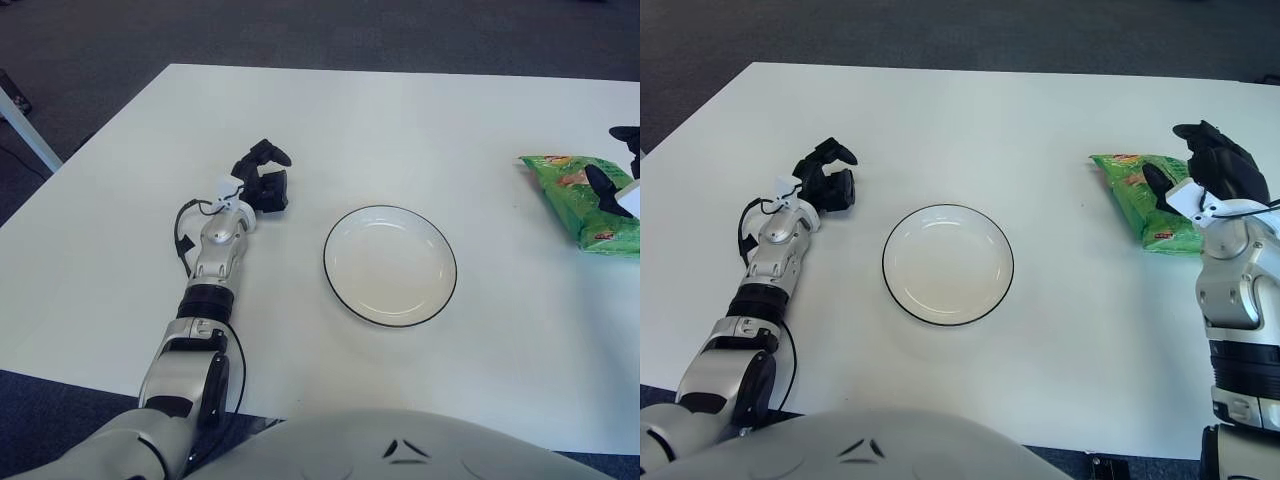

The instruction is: Put the snack into the plate.

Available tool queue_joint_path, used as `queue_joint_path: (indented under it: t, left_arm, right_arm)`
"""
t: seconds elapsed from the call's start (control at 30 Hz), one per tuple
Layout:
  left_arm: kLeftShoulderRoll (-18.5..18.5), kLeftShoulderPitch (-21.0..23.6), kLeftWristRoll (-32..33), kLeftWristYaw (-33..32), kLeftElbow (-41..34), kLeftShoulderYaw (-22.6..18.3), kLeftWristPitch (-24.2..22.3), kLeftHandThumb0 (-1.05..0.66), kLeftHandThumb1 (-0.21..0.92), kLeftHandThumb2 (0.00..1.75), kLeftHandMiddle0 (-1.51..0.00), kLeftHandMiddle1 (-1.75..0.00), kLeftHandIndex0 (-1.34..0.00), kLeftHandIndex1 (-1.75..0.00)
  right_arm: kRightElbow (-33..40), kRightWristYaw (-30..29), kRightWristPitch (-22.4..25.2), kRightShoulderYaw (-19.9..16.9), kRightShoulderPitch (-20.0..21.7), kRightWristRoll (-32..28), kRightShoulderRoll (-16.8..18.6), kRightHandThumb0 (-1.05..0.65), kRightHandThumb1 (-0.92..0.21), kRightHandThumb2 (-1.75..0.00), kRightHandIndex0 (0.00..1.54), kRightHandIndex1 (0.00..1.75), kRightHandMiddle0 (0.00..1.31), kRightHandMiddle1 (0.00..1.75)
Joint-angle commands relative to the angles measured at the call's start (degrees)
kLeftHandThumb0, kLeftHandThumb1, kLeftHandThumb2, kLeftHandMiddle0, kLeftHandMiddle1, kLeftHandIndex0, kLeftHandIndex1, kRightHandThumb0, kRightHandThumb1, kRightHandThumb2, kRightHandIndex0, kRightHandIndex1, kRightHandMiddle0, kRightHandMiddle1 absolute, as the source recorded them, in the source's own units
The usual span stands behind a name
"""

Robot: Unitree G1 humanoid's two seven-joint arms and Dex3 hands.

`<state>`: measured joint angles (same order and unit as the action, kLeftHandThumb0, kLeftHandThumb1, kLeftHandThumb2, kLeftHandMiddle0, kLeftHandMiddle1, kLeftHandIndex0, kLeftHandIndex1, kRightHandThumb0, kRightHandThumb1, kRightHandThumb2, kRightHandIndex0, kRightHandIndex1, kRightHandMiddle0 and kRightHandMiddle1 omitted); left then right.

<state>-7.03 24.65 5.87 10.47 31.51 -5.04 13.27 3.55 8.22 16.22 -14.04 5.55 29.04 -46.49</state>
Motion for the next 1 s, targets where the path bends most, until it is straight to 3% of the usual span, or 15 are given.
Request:
queue_joint_path:
  t: [0.0, 0.4, 0.97]
  left_arm:
    - [-0.27, -3.39, -0.42, 0.20, 2.44, 0.01, -2.53, -0.46, 0.38, 1.24, -1.15, -1.75, -0.56, -1.75]
    - [-0.43, -3.61, -0.66, 0.09, 1.88, 0.30, -2.46, -0.46, 0.38, 1.24, -1.17, -1.75, -0.56, -1.75]
    - [-0.75, -4.01, -1.10, -0.13, 1.16, 0.59, -2.17, -0.46, 0.38, 1.24, -1.19, -1.75, -0.56, -1.75]
  right_arm:
    - [-3.94, -0.39, -2.80, 1.19, -0.48, 0.89, -1.70, -0.96, -0.92, -0.99, 0.04, 0.02, 0.00, 0.58]
    - [-20.96, -2.28, -8.83, 5.84, 4.31, -0.54, -1.58, -0.98, -0.92, -1.00, 0.06, 0.04, 0.00, 0.64]
    - [-31.99, 2.88, -14.53, 13.57, 7.05, -1.04, -2.74, -1.00, -0.92, -1.00, 0.00, 0.00, 0.00, 0.66]
